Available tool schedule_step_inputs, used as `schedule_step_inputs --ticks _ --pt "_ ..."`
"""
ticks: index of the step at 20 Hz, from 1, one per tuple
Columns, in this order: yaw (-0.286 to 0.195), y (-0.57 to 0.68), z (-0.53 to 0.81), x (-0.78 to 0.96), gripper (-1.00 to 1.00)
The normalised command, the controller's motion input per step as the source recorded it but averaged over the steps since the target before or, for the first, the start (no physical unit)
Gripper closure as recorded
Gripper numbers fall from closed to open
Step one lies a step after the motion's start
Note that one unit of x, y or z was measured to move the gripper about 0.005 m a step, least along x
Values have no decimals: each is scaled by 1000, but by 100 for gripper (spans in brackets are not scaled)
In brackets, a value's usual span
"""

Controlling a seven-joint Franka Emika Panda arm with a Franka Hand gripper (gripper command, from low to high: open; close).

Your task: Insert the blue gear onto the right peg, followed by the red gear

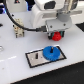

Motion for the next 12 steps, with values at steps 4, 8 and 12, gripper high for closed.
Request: schedule_step_inputs --ticks 4,8,12 --pt "0 17 602 268 100" --pt "0 -6 571 454 100" --pt "0 -77 487 613 100"
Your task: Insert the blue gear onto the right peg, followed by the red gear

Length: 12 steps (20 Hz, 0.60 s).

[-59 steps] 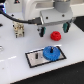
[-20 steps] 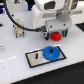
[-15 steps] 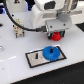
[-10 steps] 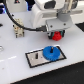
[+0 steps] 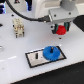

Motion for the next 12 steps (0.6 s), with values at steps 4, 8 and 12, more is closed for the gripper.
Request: schedule_step_inputs --ticks 4,8,12 --pt "0 -112 380 678 100" --pt "0 -219 302 660 100" --pt "0 -278 259 654 100"
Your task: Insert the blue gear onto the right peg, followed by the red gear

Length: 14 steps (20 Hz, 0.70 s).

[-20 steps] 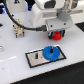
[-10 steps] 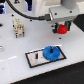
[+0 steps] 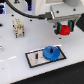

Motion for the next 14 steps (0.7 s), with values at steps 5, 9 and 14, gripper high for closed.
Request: schedule_step_inputs --ticks 5,9,14 --pt "0 -317 194 633 100" --pt "0 -292 116 600 100" --pt "0 -244 6 530 100"
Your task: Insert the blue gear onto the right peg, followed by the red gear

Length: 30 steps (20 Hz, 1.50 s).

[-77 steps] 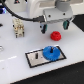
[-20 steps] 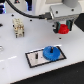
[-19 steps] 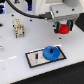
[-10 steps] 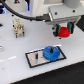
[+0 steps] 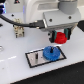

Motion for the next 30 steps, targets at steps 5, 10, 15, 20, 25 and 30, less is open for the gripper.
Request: schedule_step_inputs --ticks 5,10,15,20,25,30 --pt "0 -204 -60 307 100" --pt "0 -169 -121 120 100" --pt "0 -63 1 88 100" --pt "0 -27 293 32 100" --pt "0 -25 183 35 100" --pt "0 -136 -8 106 100"
